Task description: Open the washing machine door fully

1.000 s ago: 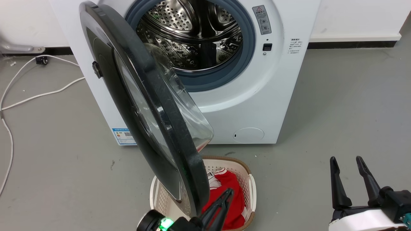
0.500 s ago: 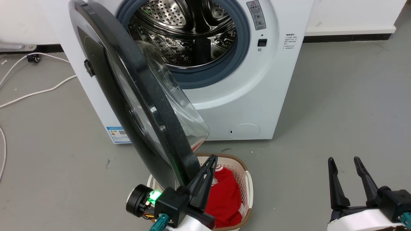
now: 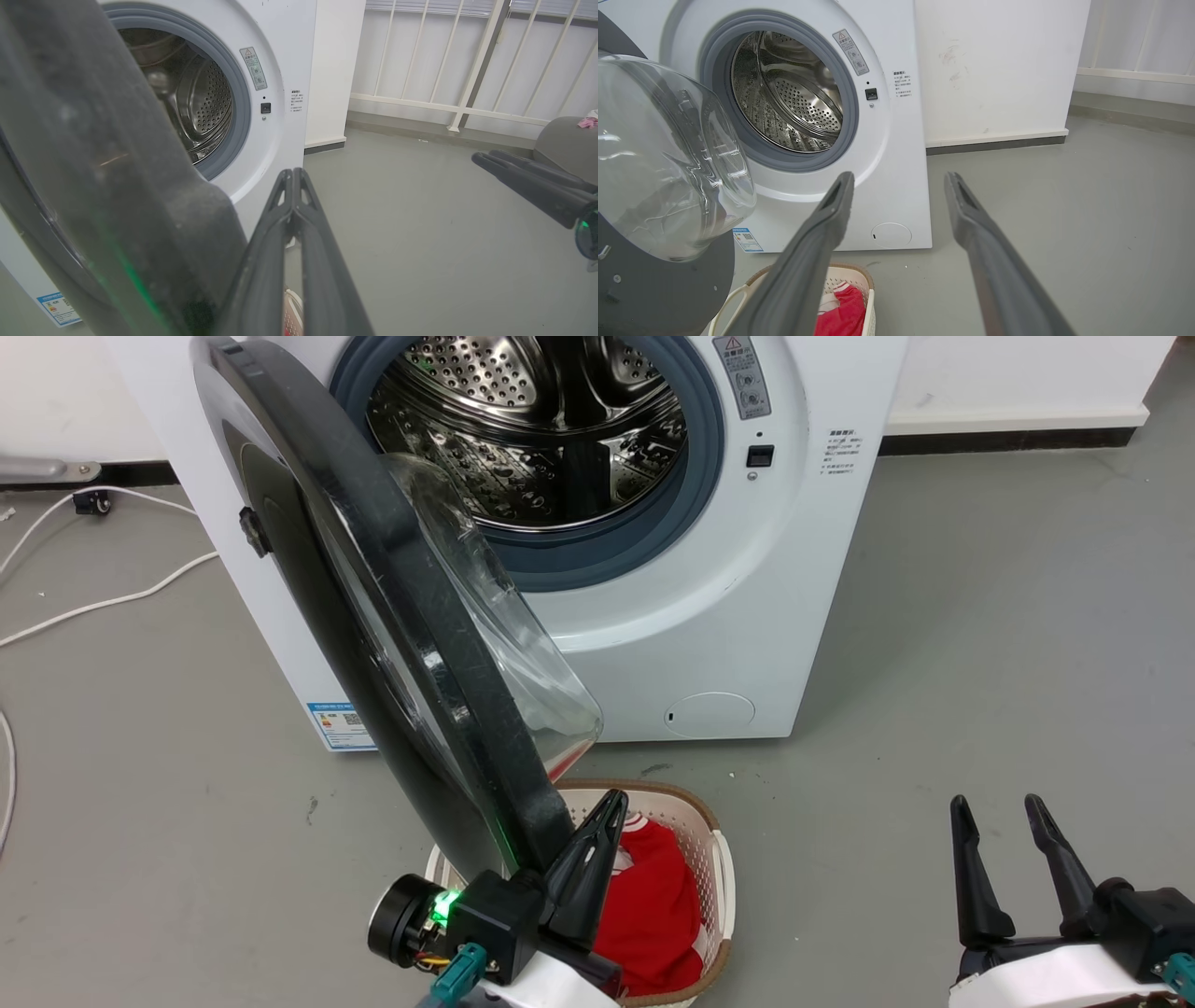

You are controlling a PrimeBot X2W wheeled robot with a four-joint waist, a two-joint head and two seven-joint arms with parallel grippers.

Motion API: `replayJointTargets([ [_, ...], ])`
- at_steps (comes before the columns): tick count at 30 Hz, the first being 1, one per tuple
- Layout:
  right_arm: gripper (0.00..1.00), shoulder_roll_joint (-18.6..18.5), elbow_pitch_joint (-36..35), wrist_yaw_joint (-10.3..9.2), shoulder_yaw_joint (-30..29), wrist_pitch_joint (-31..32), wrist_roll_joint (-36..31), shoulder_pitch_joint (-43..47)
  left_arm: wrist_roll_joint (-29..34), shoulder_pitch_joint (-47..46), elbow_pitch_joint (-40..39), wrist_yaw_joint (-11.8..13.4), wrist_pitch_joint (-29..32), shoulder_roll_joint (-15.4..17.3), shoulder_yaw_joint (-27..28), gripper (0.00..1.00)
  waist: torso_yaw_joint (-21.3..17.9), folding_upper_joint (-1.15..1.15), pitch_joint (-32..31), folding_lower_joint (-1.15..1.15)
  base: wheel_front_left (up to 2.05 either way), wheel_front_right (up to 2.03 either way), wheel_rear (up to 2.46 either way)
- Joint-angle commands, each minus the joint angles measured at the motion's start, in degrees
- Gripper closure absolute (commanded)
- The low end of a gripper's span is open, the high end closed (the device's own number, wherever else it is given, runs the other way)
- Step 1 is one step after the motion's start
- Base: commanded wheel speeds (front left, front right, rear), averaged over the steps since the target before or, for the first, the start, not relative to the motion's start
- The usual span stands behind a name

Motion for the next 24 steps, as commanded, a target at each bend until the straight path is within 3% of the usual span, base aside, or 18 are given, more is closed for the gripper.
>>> replayJointTargets([
  [1,0.0,0.1,0.2,-0.02,0.1,-0.1,0.3,-0.5,-0.3,-0.9,0.7,0.9,0.5,0.9,1.1,1.0,0.1,0.0,0.0,0.0,0.0,0.0,0.0],
  [11,0.0,0.2,0.6,-0.02,0.0,-0.1,0.8,0.0,-0.2,2.2,-1.9,2.4,1.9,2.1,1.3,1.0,1.0,0.0,-0.9,0.0,0.0,0.0,0.0],
  [24,0.0,0.1,0.2,-0.02,-0.4,-0.3,1.2,0.8,0.6,7.5,-9.8,5.0,6.1,5.0,1.8,1.0,6.8,0.0,-1.8,0.0,0.0,0.0,0.0],
])
